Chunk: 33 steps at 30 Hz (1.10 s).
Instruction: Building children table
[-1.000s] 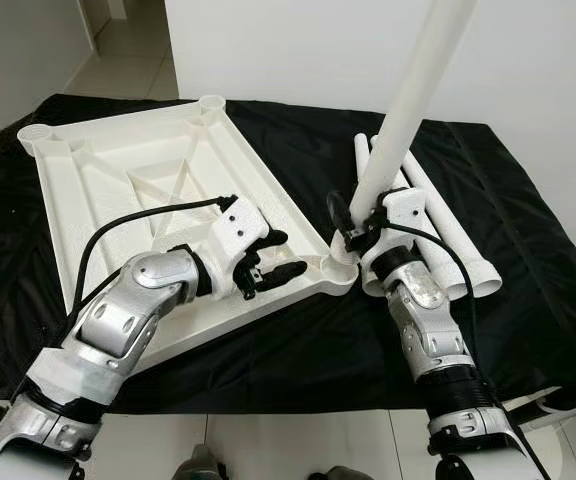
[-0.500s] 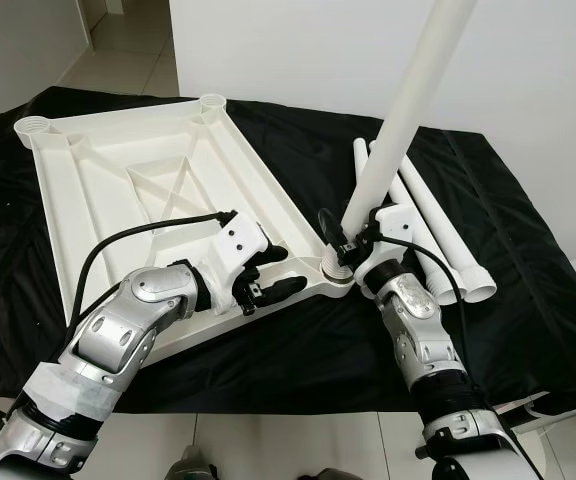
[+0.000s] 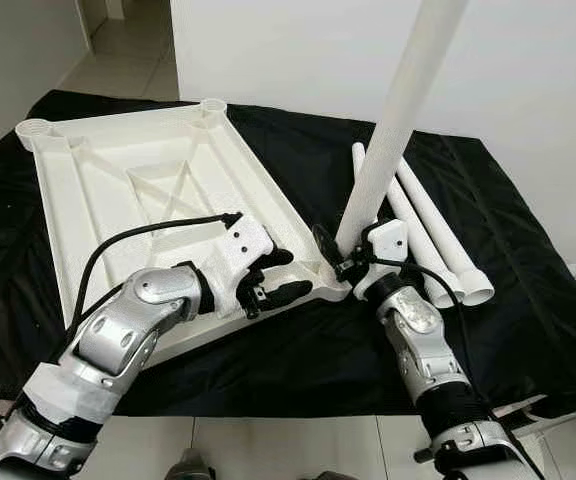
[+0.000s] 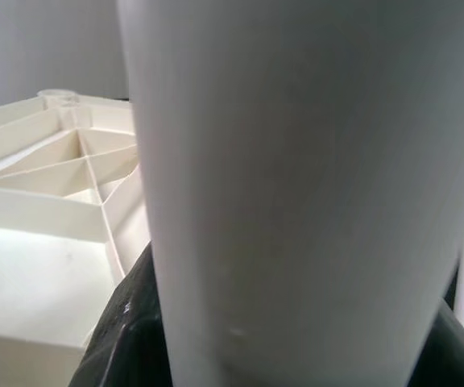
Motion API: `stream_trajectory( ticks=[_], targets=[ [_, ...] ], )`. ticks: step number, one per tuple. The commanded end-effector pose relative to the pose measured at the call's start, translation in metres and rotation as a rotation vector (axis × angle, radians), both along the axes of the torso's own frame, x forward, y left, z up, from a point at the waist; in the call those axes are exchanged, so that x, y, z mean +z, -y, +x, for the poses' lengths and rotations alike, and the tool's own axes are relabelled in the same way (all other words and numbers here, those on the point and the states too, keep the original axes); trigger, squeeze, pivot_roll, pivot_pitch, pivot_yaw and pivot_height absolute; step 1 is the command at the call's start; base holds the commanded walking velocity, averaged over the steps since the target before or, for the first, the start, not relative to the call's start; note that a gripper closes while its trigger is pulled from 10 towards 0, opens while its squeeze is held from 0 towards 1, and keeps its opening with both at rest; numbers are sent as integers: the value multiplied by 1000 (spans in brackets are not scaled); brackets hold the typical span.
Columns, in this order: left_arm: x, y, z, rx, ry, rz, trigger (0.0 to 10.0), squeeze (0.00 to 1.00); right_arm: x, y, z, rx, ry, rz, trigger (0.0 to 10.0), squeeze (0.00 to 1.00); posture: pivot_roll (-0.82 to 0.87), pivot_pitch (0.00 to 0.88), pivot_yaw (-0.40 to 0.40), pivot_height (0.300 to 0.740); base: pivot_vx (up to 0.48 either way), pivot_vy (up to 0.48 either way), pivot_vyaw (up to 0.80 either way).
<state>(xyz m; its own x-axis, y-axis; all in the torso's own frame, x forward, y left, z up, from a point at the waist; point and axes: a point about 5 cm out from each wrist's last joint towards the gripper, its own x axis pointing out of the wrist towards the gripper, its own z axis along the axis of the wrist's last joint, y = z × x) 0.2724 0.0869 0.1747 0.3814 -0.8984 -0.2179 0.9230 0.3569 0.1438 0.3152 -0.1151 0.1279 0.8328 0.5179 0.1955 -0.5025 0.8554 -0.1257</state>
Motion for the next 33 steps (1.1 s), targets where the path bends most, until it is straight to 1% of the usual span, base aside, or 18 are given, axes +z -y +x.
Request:
stream_trajectory(
  ticks=[1, 4, 7, 8, 13, 17, 22, 25, 28, 33],
  targets=[
    [-1, 5, -8, -96, -26, -1, 10000, 0, -29, 7, -7, -7, -129, -47, 10000, 0, 120, 21, -89, 740, 0, 0, 0],
    [0, 6, -7, -97, -26, -1, 10000, 0, -30, 11, -2, -45, -163, 13, 10000, 0, 117, 23, -84, 740, 0, 0, 0],
    [1, 6, -7, -97, -24, -3, 10000, 0, -30, 11, 2, -67, -181, 42, 10000, 0, 118, 23, -84, 740, 0, 0, 0],
    [1, 6, -7, -97, -24, -3, 10000, 0, -30, 11, 2, -67, -181, 42, 10000, 0, 118, 23, -84, 740, 0, 0, 0],
    [3, 9, -8, -101, -22, -9, 10000, 0, -26, 8, 9, -86, -215, 104, 10000, 0, 124, 25, -87, 740, 0, 0, 0],
    [3, 10, -9, -102, -23, -13, 10000, 0, -23, 5, 11, -75, -216, 111, 10000, 0, 123, 28, -89, 740, 0, 0, 0],
    [3, 12, -10, -97, -24, -18, 10000, 0, -23, 4, 12, -68, -253, 148, 10000, 0, 123, 29, -92, 740, 0, 0, 0],
    [3, 13, -11, -98, -26, -20, 10000, 0, -25, 6, 13, -76, -270, 164, 10000, 0, 123, 30, -94, 740, 0, 0, 0],
    [3, 14, -12, -100, -27, -22, 10000, 0, -28, 6, 13, -93, -313, 212, 10000, 0, 122, 30, -95, 740, 0, 0, 0],
    [3, 14, -12, -101, -29, -25, 10000, 0, -29, 6, 13, -109, -324, 233, 10000, 0, 123, 33, -95, 740, 0, 0, 0]
  ],
)
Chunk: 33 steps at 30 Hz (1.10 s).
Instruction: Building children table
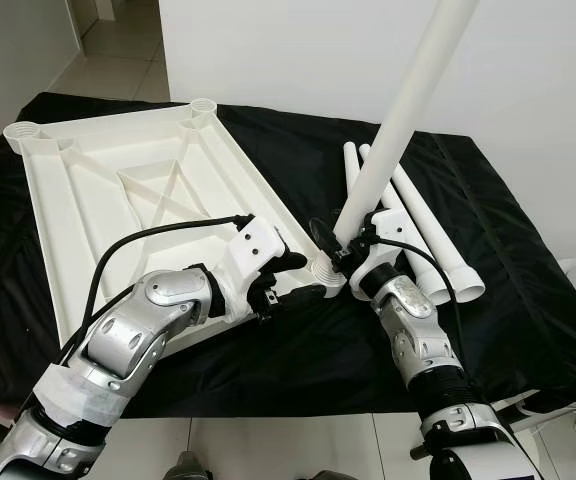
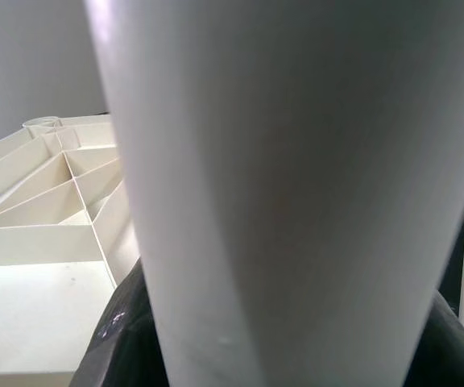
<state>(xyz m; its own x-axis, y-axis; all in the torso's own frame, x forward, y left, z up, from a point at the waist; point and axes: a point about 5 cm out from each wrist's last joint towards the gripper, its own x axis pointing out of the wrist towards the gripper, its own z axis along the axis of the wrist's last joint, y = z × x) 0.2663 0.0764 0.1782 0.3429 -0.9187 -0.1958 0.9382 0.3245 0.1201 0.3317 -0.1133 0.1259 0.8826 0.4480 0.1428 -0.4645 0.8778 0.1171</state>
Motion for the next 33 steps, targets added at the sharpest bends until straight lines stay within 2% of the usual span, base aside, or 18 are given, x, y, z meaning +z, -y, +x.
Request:
stream_trajectory(
  ticks=[1, 12, 14, 17, 20, 25, 29, 30, 31, 32, 33],
  targets=[
    [0, 3, -6, -62, -14, 5, 10000, 0, -27, 8, -4, -53, -162, 46, 10000, 0, 123, 33, -95, 740, 0, 0, 0],
    [0, 7, -8, -58, -20, -10, 10000, 0, -26, 1, -9, -87, -121, 19, 10000, 0, 121, 35, -96, 740, 0, 0, 0],
    [-1, 10, -10, -63, -22, -19, 10000, 0, -20, -8, -11, -218, -92, 33, 10000, 0, 119, 31, -101, 740, 0, 0, 0],
    [-2, 11, -11, -65, -24, -20, 10000, 0, -18, -11, -12, -279, -82, 45, 10000, 0, 119, 29, -102, 740, 0, 0, 0],
    [-2, 12, -10, -57, -28, -35, 10000, 0, -17, -18, -14, -406, -103, 59, 10000, 0, 122, 22, -113, 740, 0, 0, 0],
    [-3, 12, -10, -50, -27, -38, 10000, 0, -9, -33, -16, -364, -76, 97, 10000, 0, 123, 15, -119, 740, 0, 0, 0],
    [-4, 13, -10, -50, -30, -38, 10000, 0, -5, -34, -17, -346, -49, 95, 10000, 0, 125, 8, -120, 740, 0, 0, 0],
    [-4, 13, -10, -49, -30, -39, 10000, 0, -3, -33, -17, -345, -32, 96, 10000, 827, 125, 8, -120, 740, 0, 0, 0],
    [-4, 13, -10, -49, -30, -39, 10000, 0, -3, -33, -17, -345, -32, 96, 10000, 827, 125, 8, -120, 740, 0, 0, 0],
    [-4, 13, -10, -49, -30, -39, 10000, 0, 0, -32, -17, -352, -16, 97, 10000, 1000, 126, 3, -120, 740, 0, 0, 0],
    [-4, 13, -10, -48, -30, -39, 10000, 0, 3, -30, -17, -351, 0, 101, 10000, 1000, 124, 0, -119, 740, 0, 0, 0]
  ],
)
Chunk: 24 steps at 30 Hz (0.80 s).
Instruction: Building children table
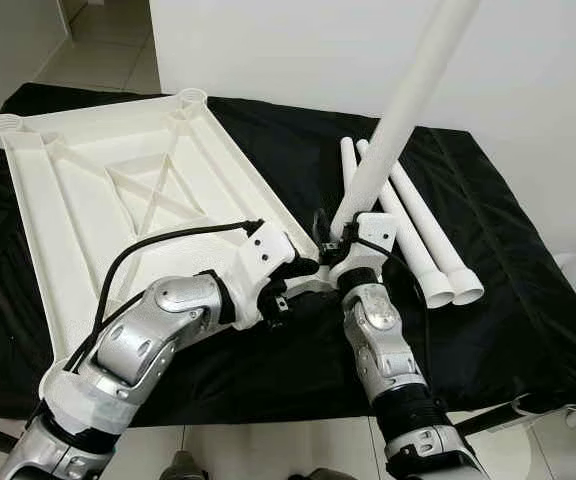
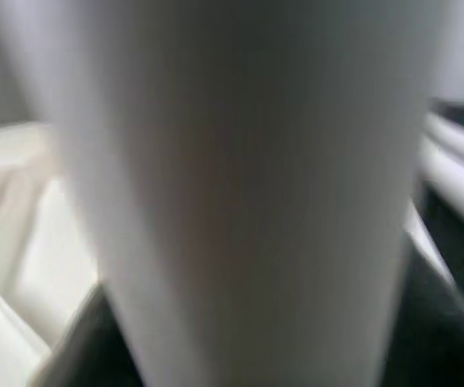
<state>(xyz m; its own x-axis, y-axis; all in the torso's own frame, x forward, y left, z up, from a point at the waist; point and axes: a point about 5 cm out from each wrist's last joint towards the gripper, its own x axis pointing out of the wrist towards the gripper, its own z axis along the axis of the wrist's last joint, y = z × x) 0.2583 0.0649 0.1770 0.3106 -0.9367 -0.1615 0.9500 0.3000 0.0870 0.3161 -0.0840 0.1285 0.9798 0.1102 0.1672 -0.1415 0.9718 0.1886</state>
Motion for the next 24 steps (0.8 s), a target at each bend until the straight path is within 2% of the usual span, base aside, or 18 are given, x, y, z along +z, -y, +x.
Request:
stream_trajectory(
  ticks=[1, 5, 6, 11, 12, 14, 15, 16, 18, 19, 21, 24],
  targets=[
    [-3, 2, -2, -18, -9, 5, 10000, 0, 0, -1, -1, -5, 1, 24, 10000, 1000, 124, 0, -119, 740, 0, 0, 0],
    [-4, 2, -1, -18, -7, 6, 10000, 0, 6, 5, -1, -6, 41, 13, 10000, 1000, 123, 0, -117, 740, 0, 0, 0],
    [-4, 3, -2, -20, -7, 6, 10000, 0, 7, 13, 0, 0, 51, 5, 10000, 1000, 121, 0, -116, 740, 0, 0, 0],
    [-4, 4, -3, -26, -7, 6, 10000, 0, 8, 26, 0, 30, 61, -13, 10000, 1000, 120, 0, -114, 740, 0, 0, 0],
    [-4, 4, -3, -28, -6, 7, 10000, 0, 8, 32, -1, 59, 66, -37, 10000, 157, 119, 0, -112, 740, 0, 0, 0],
    [-4, 4, -3, -28, -6, 7, 10000, 0, 8, 32, -1, 59, 66, -37, 10000, 157, 119, 0, -112, 740, 0, 0, 0],
    [-4, 4, -3, -29, -6, 8, 10000, 0, 8, 38, -2, 99, 69, -60, 10000, 0, 117, 0, -110, 740, 0, 0, 0],
    [-4, 4, -3, -29, -6, 8, 10000, 0, 8, 38, -2, 99, 69, -60, 10000, 0, 117, 0, -110, 740, 0, 0, 0],
    [-4, 6, -3, -32, -7, 8, 10000, 0, 6, 49, -3, 198, 71, -120, 10000, 0, 112, 0, -104, 740, 0, 0, 0],
    [-4, 6, -3, -32, -7, 8, 10000, 0, 6, 49, -3, 198, 71, -120, 10000, 0, 112, 0, -104, 740, 0, 0, 0],
    [-4, 8, -4, -38, -9, 7, 10000, 0, 4, 59, -5, 321, 61, -192, 10000, 0, 104, 0, -98, 740, 0, 0, 0],
    [-4, 11, -5, -42, -8, 6, 10000, 0, 1, 66, -6, 409, 40, -249, 10000, 0, 103, 1, -98, 740, 0, 0, 0]
  ],
)
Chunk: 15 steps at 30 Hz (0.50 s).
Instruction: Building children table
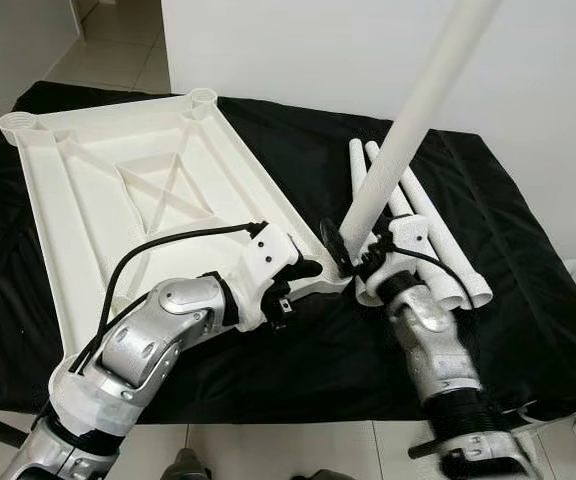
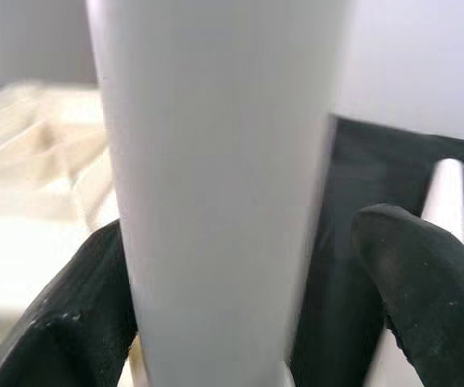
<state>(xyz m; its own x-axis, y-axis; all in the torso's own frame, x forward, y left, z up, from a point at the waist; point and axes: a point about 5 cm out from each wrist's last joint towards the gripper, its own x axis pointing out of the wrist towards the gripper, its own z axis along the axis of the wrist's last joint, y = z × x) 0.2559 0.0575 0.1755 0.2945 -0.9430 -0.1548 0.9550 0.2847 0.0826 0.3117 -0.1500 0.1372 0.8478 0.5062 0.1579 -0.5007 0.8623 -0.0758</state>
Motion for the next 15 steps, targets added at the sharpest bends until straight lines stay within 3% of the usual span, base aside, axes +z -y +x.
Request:
stream_trajectory(
  ticks=[1, 13, 14, 15],
  targets=[
    [-3, 4, -2, -25, -5, 14, 10000, 0, -8, 1, -1, 36, -42, -11, 10000, 0, 104, 2, -98, 740, 0, 0, 0],
    [-1, 5, 0, -25, -2, 10, 10000, 0, -1, 3, 12, 185, -71, -27, 9922, 0, 106, 0, -92, 740, 0, 0, 0],
    [-1, 6, 0, -26, -1, 9, 10000, 0, 0, 2, 15, 200, -72, -27, 9216, 0, 104, 0, -91, 740, 0, 0, 0],
    [-1, 6, 0, -26, -1, 9, 10000, 0, 0, 2, 15, 200, -72, -27, 9216, 0, 104, 0, -91, 740, 0, 0, 0]
  ],
)
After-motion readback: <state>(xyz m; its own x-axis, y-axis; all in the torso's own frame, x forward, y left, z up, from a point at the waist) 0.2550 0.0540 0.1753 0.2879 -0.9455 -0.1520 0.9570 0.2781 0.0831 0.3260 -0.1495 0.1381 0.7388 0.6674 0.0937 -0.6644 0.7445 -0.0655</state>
